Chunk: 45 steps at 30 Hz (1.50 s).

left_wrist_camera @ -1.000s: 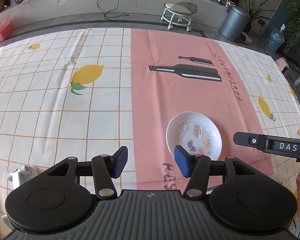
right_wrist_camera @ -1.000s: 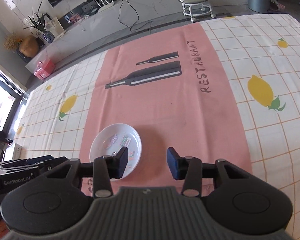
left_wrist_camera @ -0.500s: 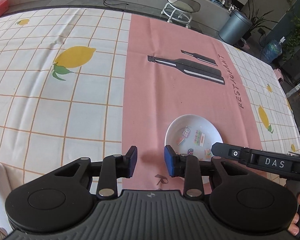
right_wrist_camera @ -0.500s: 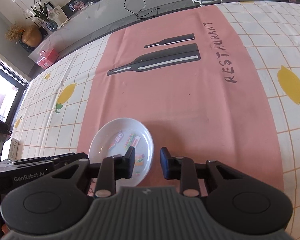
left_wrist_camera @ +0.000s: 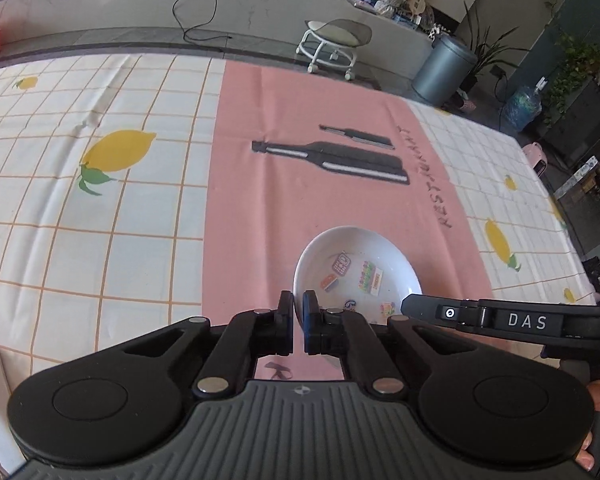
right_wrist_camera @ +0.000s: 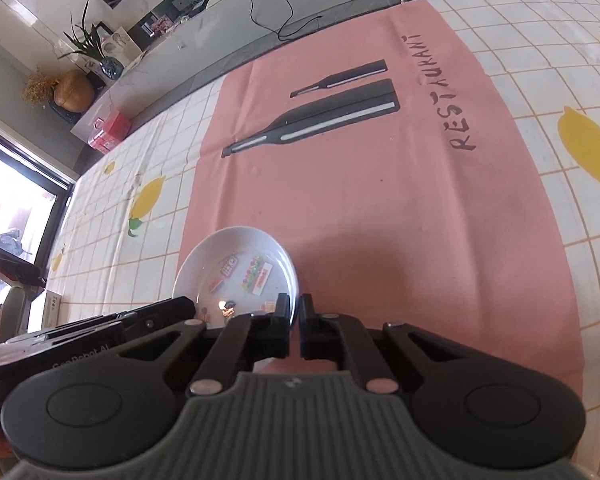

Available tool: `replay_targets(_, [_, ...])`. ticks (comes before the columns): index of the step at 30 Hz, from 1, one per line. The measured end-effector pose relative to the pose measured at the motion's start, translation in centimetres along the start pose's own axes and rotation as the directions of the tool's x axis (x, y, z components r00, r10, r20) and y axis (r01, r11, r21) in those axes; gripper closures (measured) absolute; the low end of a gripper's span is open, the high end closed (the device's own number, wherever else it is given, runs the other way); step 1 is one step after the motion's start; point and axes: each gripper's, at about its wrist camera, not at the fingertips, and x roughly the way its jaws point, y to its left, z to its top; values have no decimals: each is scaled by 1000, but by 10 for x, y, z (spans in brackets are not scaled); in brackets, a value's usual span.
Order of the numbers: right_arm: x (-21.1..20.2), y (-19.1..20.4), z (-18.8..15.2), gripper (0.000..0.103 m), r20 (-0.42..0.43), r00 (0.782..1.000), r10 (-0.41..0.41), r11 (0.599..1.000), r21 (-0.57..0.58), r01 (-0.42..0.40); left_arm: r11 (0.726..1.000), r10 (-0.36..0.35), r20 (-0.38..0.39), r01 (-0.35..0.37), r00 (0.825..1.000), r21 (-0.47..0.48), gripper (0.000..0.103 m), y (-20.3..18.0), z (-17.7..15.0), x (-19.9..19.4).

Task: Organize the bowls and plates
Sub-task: 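Grasp the sticker bowl rim with both grippers and lift it, then lower the sticker bowl onto the Fruity plate and open both grippers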

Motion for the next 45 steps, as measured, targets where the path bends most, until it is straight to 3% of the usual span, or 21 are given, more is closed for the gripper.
replay_targets(5, [-62, -9, -3, 102, 67, 997, 47, 999, 23, -49, 995, -101, 1, 101, 995, -3, 99, -34, 1, -39])
replay_targets(10, [-133, -35, -30, 102, 109, 993, 48, 995, 86, -58, 984, -122, -84, 132, 989, 123, 98, -90, -24, -50])
replay_targets(16, [-185, -65, -74, 102, 130, 991, -35, 992, 127, 18, 948, -121, -185, 169, 975, 269, 96, -141, -61, -42])
replay_targets(25, [-178, -111, -126, 101, 23, 998, -57, 971, 232, 50, 902, 11, -231, 90, 973, 422, 96, -180, -101, -19])
replay_targets(33, [-156, -121, -133, 101, -68, 995, -79, 970, 223, 93, 848, 124, -231, 18, 965, 530, 95, -194, -123, 2])
replay_targets(36, [-149, -123, -134, 101, -95, 992, -82, 971, 215, 101, 809, 172, -194, -27, 966, 587, 90, -200, -130, 6])
replay_targets(40, [-146, -120, -132, 99, -103, 991, -85, 973, 205, 104, 790, 177, -156, -46, 972, 611, 64, -203, -132, 4])
replay_targets(41, [-146, -117, -132, 96, -105, 990, -96, 975, 192, 115, 794, 172, -146, -49, 974, 606, 57, -203, -131, 1])
replay_targets(44, [-154, -106, -132, 62, -83, 991, -105, 982, 146, 116, 811, 146, -95, -65, 985, 581, 47, -201, -124, -16])
replay_targets(45, [-159, -101, -132, 55, -70, 988, -138, 981, 125, 146, 822, 136, -74, -71, 988, 565, 45, -200, -122, -23])
